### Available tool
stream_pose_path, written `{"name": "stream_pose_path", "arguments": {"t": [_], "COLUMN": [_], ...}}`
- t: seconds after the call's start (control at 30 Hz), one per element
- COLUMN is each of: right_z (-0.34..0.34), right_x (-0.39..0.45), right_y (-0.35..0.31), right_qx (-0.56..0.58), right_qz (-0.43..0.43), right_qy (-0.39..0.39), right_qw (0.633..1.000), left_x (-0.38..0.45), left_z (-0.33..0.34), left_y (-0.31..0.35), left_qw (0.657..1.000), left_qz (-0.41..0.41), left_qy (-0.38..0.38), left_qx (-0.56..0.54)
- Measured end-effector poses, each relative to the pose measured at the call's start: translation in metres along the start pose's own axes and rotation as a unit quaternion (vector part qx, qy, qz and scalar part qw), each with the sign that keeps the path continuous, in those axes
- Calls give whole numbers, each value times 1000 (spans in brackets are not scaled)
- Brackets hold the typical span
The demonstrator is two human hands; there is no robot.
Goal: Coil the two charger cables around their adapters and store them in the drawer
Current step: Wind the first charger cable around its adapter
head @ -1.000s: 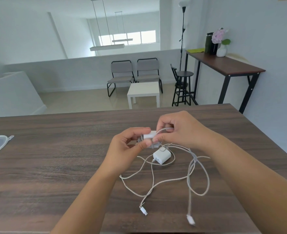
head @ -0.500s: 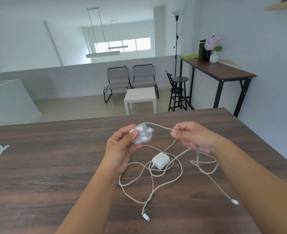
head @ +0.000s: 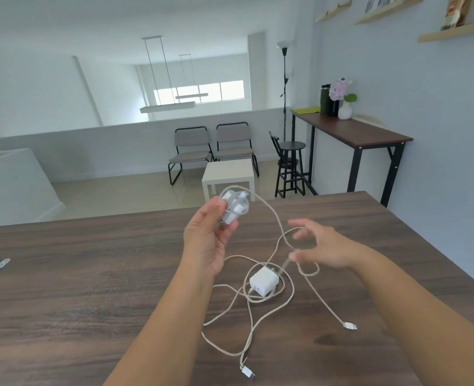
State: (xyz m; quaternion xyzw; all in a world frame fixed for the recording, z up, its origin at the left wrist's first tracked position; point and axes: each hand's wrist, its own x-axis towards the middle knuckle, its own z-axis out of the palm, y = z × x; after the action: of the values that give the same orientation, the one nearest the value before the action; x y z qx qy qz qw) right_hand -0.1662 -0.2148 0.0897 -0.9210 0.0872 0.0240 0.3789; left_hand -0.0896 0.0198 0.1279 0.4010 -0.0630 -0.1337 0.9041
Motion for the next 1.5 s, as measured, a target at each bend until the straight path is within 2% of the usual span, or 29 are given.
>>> {"name": "stream_pose_path", "arguments": {"t": [0.13,0.23,0.33,0.43,0.5,0.53,0.67,0.83,0.9,1.0,1.07,1.17,1.27,1.43,1.5], "right_z": [11,31,48,49,39,34,30,53,65,76,74,65,46,8,2], "right_x": [5,17,18,15,16,16,15,18,13,2,-3,-13,-22,-25,-21], "right_y": [-44,-59,-61,-52,-47,-46,-50,-39,-38,-41,-43,-50,-56,-62,-64], "right_qx": [141,297,434,549,579,577,489,268,199,84,-35,-164,-169,-165,-163], "right_qz": [-104,-161,-154,-160,-144,-133,-89,-74,-98,-149,-153,-151,-169,-214,-233], "right_qy": [35,62,120,100,103,113,188,258,265,259,225,145,129,118,105], "right_qw": [984,939,879,814,796,798,847,925,938,951,962,964,963,955,953], "left_x": [-4,-7,-7,-6,-10,-13,-21,-13,-10,-6,-3,0,-2,-8,-10], "left_z": [9,18,22,20,16,14,12,5,1,-5,-10,-21,-26,-24,-25], "left_y": [-16,-20,-18,-16,-16,-17,-25,-32,-35,-41,-47,-56,-59,-55,-52], "left_qw": [999,998,998,998,996,994,989,995,996,995,985,938,887,870,879], "left_qz": [-27,-41,-41,-46,-55,-63,-63,-16,-3,29,65,142,197,205,177], "left_qy": [-12,-32,-42,-52,-72,-87,-120,-63,-49,-44,-27,4,-20,-87,-108], "left_qx": [34,26,4,-1,12,22,61,78,72,85,156,317,416,439,429]}}
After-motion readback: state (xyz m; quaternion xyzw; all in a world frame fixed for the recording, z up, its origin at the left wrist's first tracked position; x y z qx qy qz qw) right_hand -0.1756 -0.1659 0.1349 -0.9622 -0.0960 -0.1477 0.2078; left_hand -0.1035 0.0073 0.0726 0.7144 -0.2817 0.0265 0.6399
